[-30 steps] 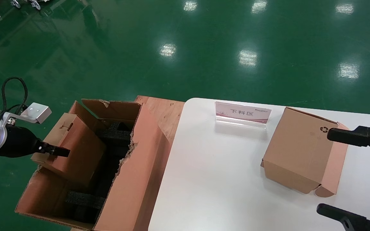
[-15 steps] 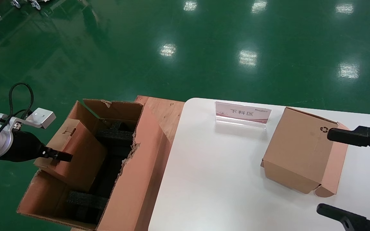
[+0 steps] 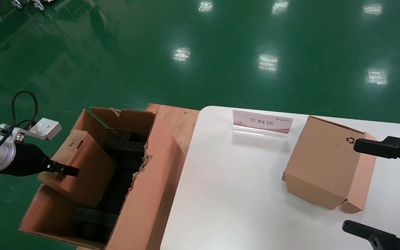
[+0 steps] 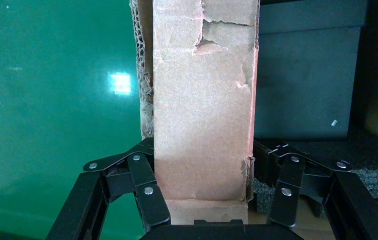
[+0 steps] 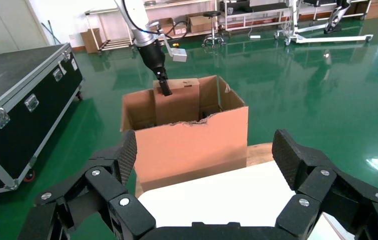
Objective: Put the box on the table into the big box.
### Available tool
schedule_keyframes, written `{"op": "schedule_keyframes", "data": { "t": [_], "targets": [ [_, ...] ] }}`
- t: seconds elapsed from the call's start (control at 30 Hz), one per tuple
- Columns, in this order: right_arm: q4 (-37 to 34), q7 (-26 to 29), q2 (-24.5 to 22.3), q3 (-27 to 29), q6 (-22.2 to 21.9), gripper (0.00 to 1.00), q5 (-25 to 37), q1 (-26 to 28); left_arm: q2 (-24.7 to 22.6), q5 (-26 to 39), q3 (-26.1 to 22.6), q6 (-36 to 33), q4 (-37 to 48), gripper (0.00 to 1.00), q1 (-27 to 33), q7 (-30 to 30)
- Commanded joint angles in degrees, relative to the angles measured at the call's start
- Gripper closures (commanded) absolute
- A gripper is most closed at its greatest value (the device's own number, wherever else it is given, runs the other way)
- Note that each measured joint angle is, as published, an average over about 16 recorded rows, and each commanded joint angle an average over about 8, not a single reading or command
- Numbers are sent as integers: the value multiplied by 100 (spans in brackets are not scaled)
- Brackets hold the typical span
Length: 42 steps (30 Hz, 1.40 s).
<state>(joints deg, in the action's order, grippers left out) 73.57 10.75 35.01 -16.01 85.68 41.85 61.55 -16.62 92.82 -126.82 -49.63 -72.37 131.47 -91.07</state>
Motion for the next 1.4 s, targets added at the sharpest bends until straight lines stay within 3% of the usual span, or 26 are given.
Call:
{"op": "schedule_keyframes", "data": {
  "t": [0.03, 1.4],
  "targets": [
    [0, 0, 0, 0, 0, 0, 0, 0, -2, -2, -1, 0, -1, 0, -2, -4],
    [-2, 0, 0, 0, -2, 0, -1, -1, -14, -29, 60, 2, -2, 0, 8, -7]
  ]
}}
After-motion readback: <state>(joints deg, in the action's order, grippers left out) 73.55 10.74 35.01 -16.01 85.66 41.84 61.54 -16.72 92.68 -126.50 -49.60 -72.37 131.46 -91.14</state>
